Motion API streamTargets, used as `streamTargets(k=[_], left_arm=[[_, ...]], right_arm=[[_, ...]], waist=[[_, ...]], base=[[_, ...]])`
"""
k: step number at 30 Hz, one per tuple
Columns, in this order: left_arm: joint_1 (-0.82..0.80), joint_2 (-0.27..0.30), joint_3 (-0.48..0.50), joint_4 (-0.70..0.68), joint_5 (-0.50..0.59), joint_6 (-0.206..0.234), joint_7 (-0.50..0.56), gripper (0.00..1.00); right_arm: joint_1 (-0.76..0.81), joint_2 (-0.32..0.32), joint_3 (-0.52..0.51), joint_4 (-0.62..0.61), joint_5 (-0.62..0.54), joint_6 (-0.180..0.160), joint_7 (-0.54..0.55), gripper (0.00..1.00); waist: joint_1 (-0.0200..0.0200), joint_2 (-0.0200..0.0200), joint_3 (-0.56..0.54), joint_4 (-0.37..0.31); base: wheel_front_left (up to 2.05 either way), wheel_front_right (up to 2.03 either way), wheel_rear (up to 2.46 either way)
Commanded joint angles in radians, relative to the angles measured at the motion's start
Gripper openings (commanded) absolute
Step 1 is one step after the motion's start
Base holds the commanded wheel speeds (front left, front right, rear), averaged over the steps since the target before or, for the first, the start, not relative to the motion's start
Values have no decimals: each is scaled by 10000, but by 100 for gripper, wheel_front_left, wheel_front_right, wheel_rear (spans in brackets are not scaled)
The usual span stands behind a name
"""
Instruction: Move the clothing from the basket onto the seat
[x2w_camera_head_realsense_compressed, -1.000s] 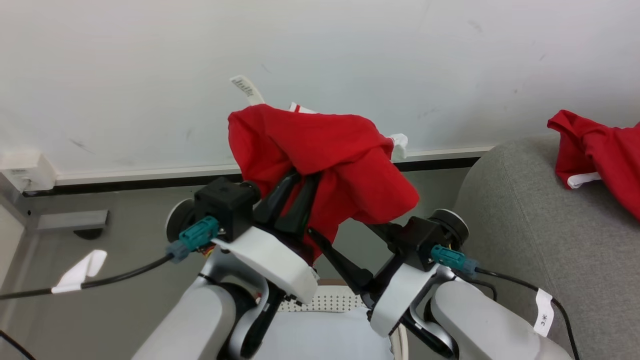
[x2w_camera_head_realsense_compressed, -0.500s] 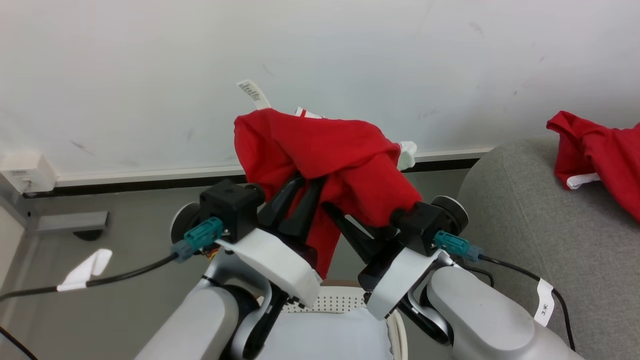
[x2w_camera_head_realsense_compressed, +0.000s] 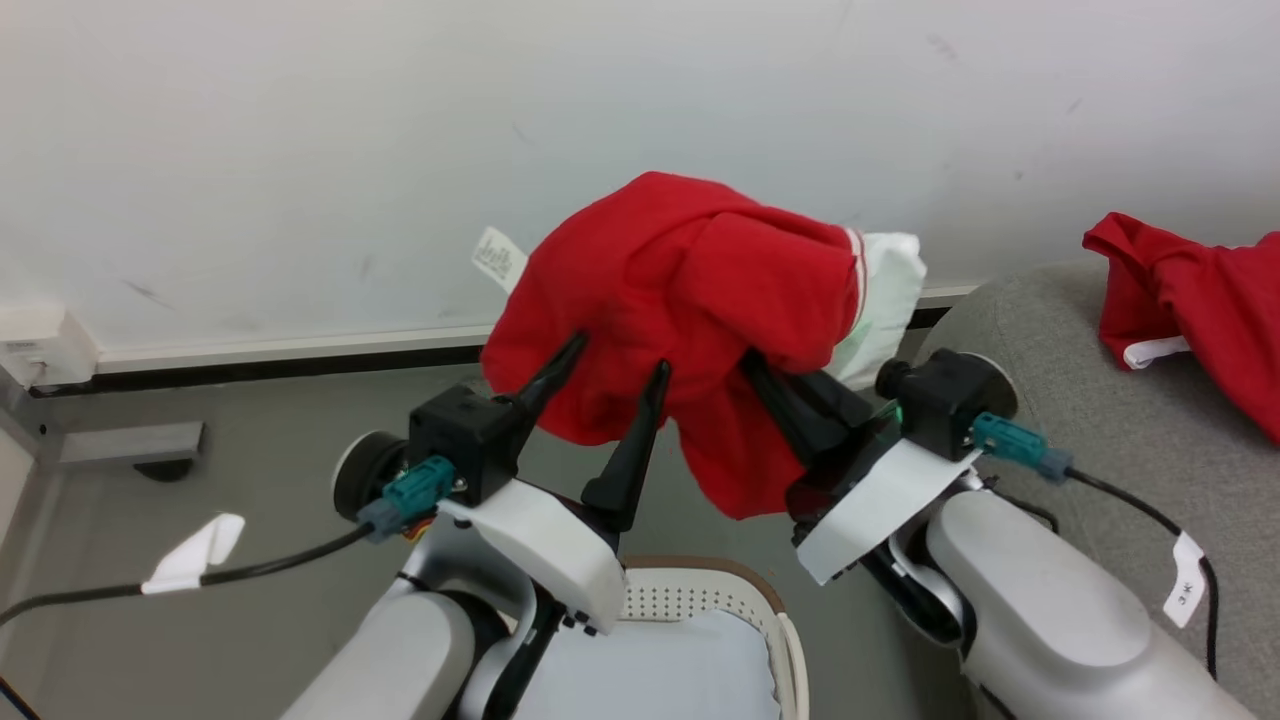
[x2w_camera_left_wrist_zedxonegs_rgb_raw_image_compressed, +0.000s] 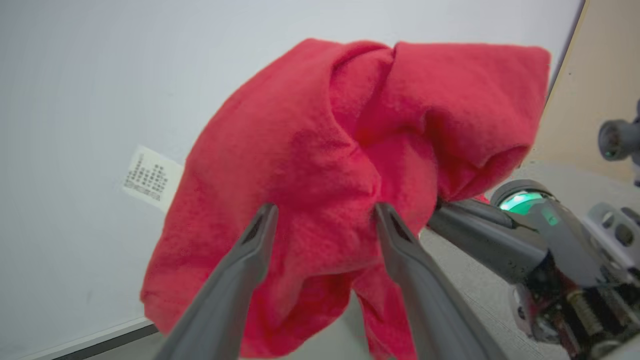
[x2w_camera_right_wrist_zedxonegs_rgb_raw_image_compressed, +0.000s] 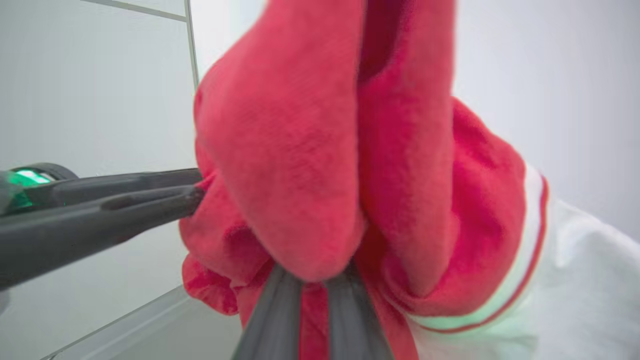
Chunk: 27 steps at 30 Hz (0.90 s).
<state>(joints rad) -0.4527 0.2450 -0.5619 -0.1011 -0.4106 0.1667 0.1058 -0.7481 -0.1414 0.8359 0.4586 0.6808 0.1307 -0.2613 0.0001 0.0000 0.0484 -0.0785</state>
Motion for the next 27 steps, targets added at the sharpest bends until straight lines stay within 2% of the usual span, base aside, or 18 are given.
streamTargets(k=[1, 6, 11, 24, 27], left_arm=[[141, 101, -78, 76, 121, -39, -28, 100], [312, 86, -255, 181, 145, -63, -110, 100], [347, 88, -268, 136, 111, -35, -202, 100], [48, -14, -560, 69, 186, -112, -129, 100], [-89, -101, -696, 105, 245, -178, -80, 100]], right_arm=[[131, -173, -274, -85, -97, 1, -59, 0], [235, -467, -829, -345, -267, 1, -52, 0], [360, -715, -1124, -555, -379, 1, -52, 0], [803, -1169, -1826, -944, -502, 1, -53, 0], [942, -1340, -2020, -1099, -440, 1, -39, 0]], waist=[[-1, 0, 23, -32], [-1, 0, 55, -292], [-1, 0, 156, -856], [-1, 0, 586, -3287], [-1, 0, 744, -3638]], base=[[0, 0, 0], [0, 0, 0], [0, 0, 0], [0, 0, 0], [0, 0, 0]])
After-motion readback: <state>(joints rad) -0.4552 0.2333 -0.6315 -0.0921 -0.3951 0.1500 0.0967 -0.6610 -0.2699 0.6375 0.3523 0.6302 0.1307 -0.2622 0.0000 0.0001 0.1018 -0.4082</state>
